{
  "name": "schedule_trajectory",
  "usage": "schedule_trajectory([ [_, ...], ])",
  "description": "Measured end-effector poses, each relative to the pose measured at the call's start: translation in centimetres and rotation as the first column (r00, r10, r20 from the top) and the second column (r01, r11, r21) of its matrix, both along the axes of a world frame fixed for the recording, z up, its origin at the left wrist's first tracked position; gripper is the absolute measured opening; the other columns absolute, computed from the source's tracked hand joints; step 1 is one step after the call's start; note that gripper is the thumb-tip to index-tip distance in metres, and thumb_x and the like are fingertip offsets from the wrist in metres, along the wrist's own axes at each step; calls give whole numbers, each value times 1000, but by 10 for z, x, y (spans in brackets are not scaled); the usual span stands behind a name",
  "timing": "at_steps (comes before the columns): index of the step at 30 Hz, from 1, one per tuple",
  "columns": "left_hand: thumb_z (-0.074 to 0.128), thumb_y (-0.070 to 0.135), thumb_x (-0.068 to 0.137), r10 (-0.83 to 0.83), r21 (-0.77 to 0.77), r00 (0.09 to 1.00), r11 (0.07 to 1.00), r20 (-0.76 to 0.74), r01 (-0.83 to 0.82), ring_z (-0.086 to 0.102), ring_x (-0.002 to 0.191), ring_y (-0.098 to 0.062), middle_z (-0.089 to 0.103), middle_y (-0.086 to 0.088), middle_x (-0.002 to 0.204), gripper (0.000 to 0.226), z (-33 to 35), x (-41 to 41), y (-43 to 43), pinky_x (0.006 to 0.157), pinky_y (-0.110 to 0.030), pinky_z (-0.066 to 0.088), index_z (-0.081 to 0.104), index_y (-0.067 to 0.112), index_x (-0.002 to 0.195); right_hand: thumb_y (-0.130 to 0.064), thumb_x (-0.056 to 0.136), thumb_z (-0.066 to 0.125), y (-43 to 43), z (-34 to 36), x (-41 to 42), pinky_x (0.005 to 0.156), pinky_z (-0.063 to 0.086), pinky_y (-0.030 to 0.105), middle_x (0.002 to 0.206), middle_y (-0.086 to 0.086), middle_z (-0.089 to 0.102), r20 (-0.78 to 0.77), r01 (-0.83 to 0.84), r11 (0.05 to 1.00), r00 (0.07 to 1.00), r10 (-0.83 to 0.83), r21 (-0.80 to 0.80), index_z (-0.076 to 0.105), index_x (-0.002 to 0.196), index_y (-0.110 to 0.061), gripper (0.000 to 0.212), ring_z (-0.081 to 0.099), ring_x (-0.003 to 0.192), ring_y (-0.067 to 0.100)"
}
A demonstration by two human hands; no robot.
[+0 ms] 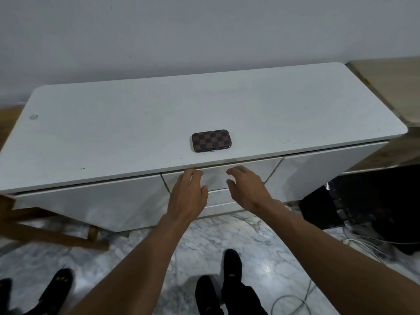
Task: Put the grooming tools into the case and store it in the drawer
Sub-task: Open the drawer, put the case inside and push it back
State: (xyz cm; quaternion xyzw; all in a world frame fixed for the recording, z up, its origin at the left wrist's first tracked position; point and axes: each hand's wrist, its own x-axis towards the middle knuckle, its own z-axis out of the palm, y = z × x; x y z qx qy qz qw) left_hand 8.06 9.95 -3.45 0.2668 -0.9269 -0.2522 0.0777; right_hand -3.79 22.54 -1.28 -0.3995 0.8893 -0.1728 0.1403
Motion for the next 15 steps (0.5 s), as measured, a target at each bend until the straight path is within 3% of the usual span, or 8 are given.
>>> schedule_trajectory([
  [3,56,26,95,-43,-61,993,997,112,50,28,144,-29,31,-14,155,63,-8,4,-2,119,-40,23,30,7,150,-19,96,54,-4,-14,6,118,25,41,159,12,25,-34,-33,995,999,36,89,27,150,-6,62,23,147,29],
  [6,49,36,98,-61,-122,975,988,215,89,6,151,-26,8,-11,163,77,-17,5,-2,122,-42,7,5,9,155,-20,94,54,-10,-29,7,120,13,49,164,8,0,-62,-26,981,997,39,193,4,154,-9,79,-1,152,28],
  [10,43,47,98,-44,-232,937,964,346,131,-8,151,-26,-10,-11,163,87,-25,6,-1,119,-48,-4,-12,9,153,-33,95,52,-13,-39,9,120,6,51,163,9,-15,-90,-31,951,994,61,307,-9,154,-10,87,-12,151,29],
  [15,42,52,96,-20,-199,917,974,398,108,-14,150,-25,-17,-10,162,93,-29,6,1,117,-51,-9,-20,8,150,-43,91,54,-11,-41,10,120,-1,51,162,7,-19,-120,-22,945,991,64,326,-13,153,-12,97,-16,150,28],
])
